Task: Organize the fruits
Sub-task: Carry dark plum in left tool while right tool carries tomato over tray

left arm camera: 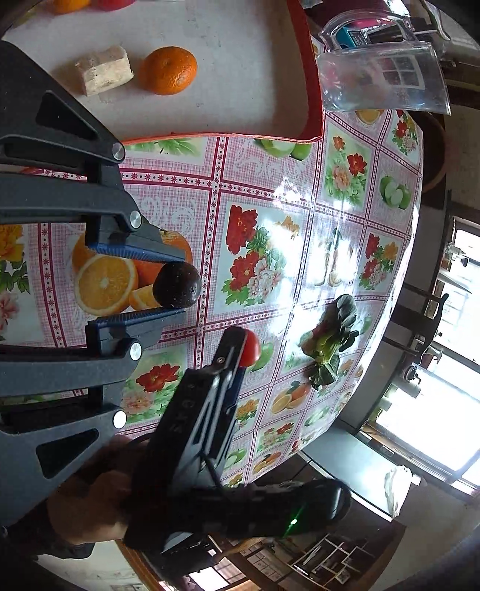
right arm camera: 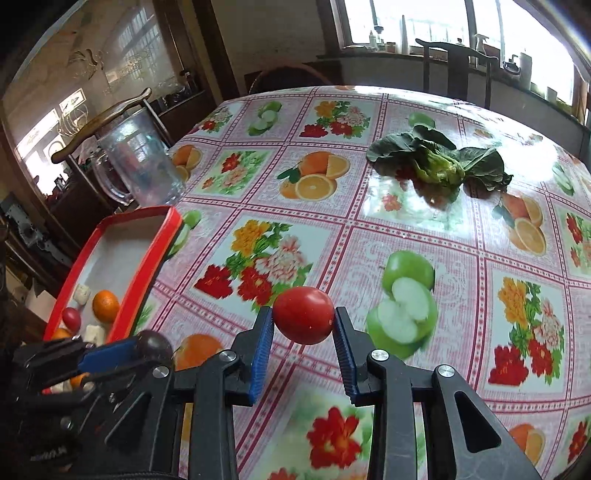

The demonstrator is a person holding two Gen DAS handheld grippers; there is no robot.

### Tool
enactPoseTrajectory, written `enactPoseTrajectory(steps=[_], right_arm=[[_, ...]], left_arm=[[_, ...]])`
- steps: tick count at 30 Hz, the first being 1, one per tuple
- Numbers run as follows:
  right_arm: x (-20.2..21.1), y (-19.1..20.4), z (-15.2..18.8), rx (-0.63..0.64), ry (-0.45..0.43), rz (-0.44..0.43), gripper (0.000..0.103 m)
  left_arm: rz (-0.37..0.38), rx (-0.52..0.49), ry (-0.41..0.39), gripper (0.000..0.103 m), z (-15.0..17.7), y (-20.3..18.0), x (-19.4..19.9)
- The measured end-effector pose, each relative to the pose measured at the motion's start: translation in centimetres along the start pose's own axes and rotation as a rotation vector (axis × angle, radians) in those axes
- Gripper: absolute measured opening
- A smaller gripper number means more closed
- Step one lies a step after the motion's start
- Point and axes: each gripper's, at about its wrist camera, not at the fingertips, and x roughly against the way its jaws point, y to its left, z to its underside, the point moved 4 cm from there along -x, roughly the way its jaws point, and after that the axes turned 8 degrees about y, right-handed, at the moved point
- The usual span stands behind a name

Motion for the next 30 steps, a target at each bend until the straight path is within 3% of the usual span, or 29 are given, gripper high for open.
enactPoseTrajectory(steps=[9, 16, 30], right_arm=[[4.1, 3.1, 5.2, 0.007, -0.008, -0.082, 0.033], [6.1, 4.8, 8.2, -0.007, -0.024, -0.134, 0.033], [7.7, 9.3, 11.2, 0.037, -0.031, -0.181, 0.033]], left_arm=[[0.002, 0.022, -0.03, 0.022, 2.7, 0.3, 2.8], [-0.045, 0.014, -0.071, 0.022, 5.2, 0.7, 5.8], [-0.082, 0.029, -0.102, 0.022, 9.1, 2.2, 9.1]])
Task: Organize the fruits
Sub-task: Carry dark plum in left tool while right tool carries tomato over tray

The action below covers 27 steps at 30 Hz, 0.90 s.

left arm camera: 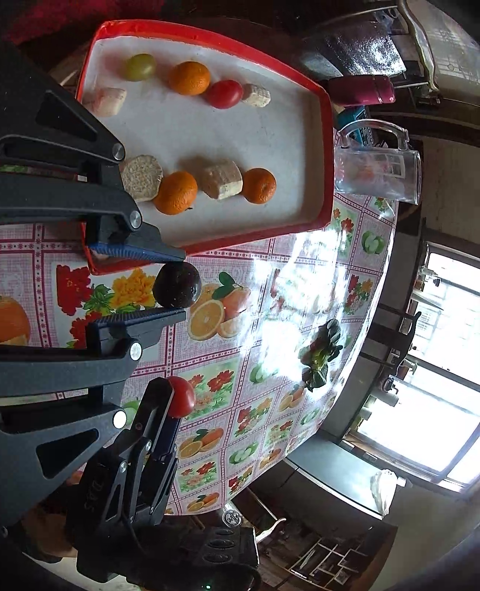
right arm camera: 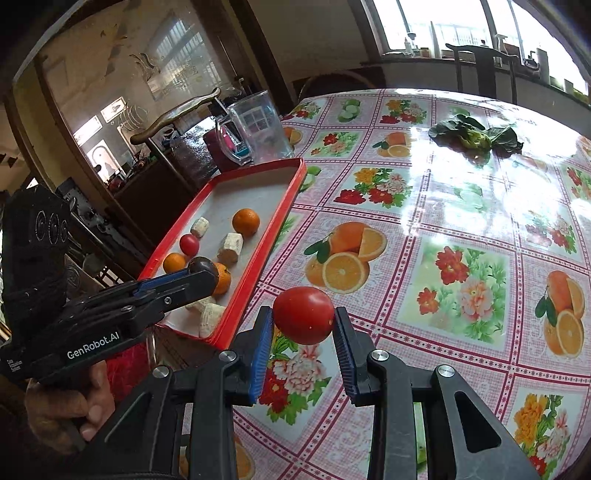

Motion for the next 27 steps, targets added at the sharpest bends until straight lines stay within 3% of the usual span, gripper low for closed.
enactPoseTrajectory(steps=[27], right_arm=[[-2.8, 6.8, -0.6, 0.104, 0.048, -0.025, 0.033]], left_arm=[[-0.036, 0.086, -0.014, 0.022, 3.0, 6.2, 2.6]])
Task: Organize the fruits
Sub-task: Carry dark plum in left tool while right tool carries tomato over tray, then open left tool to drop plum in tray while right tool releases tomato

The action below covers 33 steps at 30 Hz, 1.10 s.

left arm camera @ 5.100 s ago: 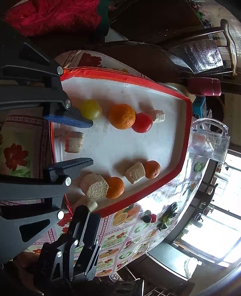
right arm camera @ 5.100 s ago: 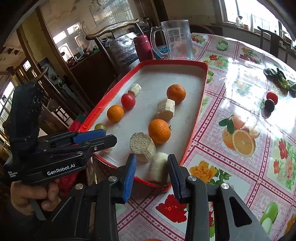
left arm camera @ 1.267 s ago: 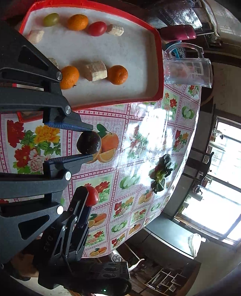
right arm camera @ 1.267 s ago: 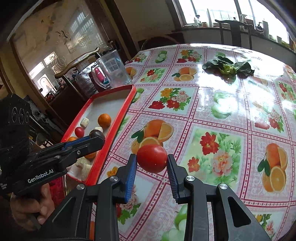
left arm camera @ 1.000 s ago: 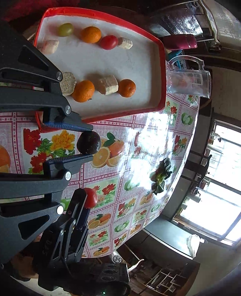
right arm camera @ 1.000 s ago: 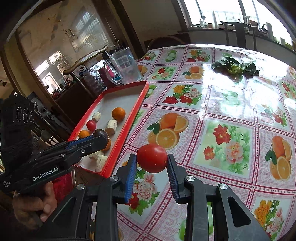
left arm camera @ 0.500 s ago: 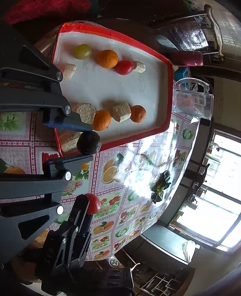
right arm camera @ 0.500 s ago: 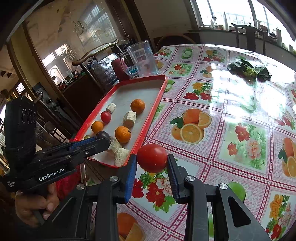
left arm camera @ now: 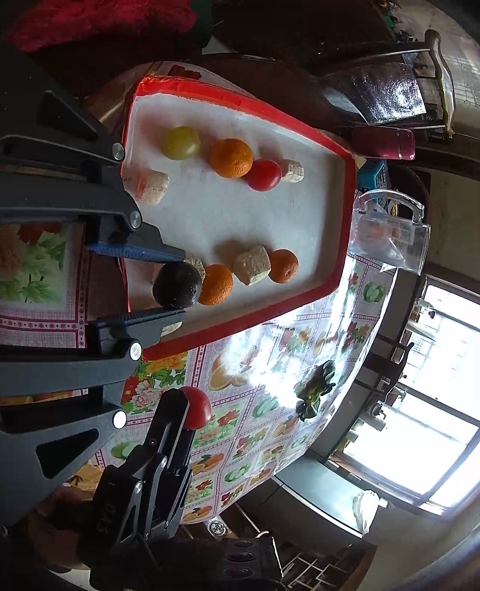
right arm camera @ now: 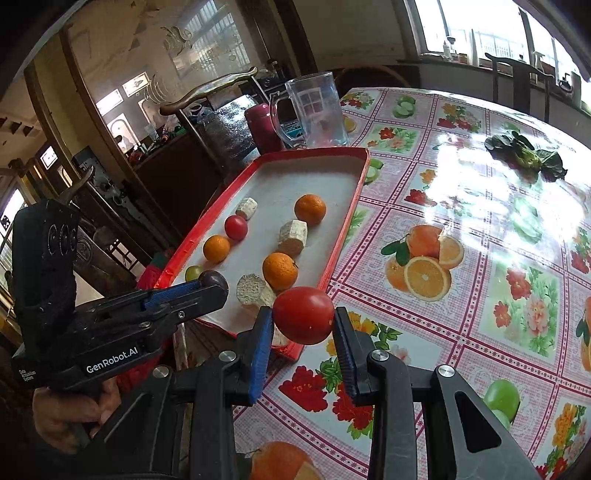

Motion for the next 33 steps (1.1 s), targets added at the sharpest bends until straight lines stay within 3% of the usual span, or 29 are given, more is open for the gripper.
enactPoseTrajectory(steps=[16, 33], right_arm=[[-3.3, 1.4, -2.4, 0.029, 0.037, 0.006, 0.033], [-7.2, 0.8, -5.3, 0.048, 0.076, 0.034, 0.035]], left_arm=[[-0.034, 0.077, -0.012, 0.022, 0.2, 4.7, 0.5], [-0.028, 0.048, 0.043, 0.022, -0.9, 4.4, -2.2]])
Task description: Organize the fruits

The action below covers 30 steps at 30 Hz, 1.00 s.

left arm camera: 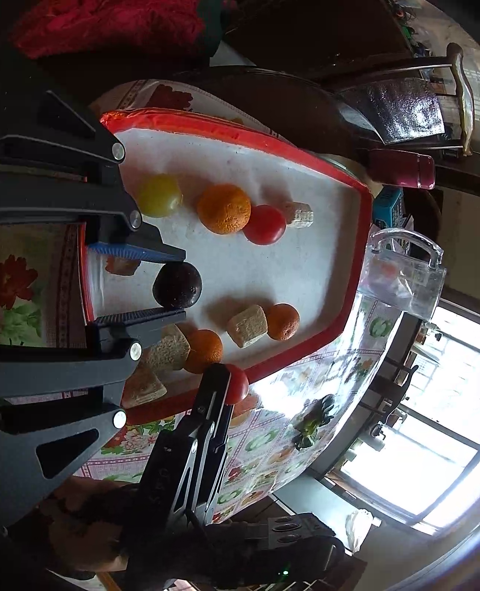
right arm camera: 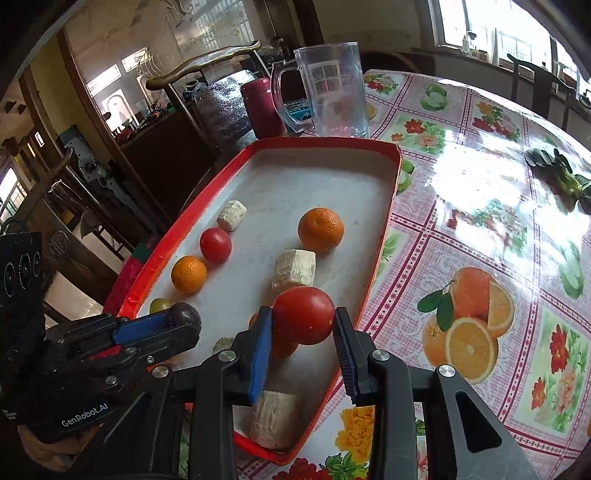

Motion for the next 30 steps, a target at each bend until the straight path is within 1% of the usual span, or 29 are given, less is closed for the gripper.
enactPoseTrajectory(steps=[3, 10, 12, 13, 14, 19, 21, 23, 30], right_arm=[[-0.1, -0.1, -0.1, -0.001, -0.001, -0.005, 0.036], [0.1, -0.4, -0.1, -0.01, -0.002, -0.022, 0.037], [0.2, -0.4, 0.0, -0.011, -0.005, -0.026, 0.037], [0.3, -0.5, 0.1, -0.011, -0.005, -0.028, 0.037], [0.4, -0.5, 0.2, -0.011, -0.007, -0.032, 0.038], [1.1, -0.5, 0.5, -0.012, -0.017, -0.042, 0.041], [1.5, -0.5, 0.6, -0.011, -0.025, -0.046, 0.05], [2.0, -0.4, 0.8, -0.009, -0.037, -0.057, 0.053], [4.0, -0.4, 1.6, 0.002, -0.064, -0.067, 0.053]], left_arm=[[-0.009, -0.003, 0.002, 0.022, -0.1, 0.0, -0.2], [-0.028, 0.0, 0.009, 0.024, -0.2, 0.1, -0.3], [-0.043, 0.004, 0.009, 0.036, -0.2, 0.1, -0.1], [-0.053, 0.007, 0.006, 0.051, -0.2, 0.0, 0.0], [-0.055, 0.009, -0.002, 0.055, -0.1, 0.1, 0.2], [-0.053, 0.014, -0.011, 0.055, 0.4, 0.2, 1.0], [-0.05, 0.013, -0.013, 0.055, 0.7, 0.2, 1.3], [-0.053, 0.013, -0.013, 0.055, 1.1, 0.2, 1.6], [-0.064, 0.002, -0.028, 0.055, 2.3, -0.3, 2.9]])
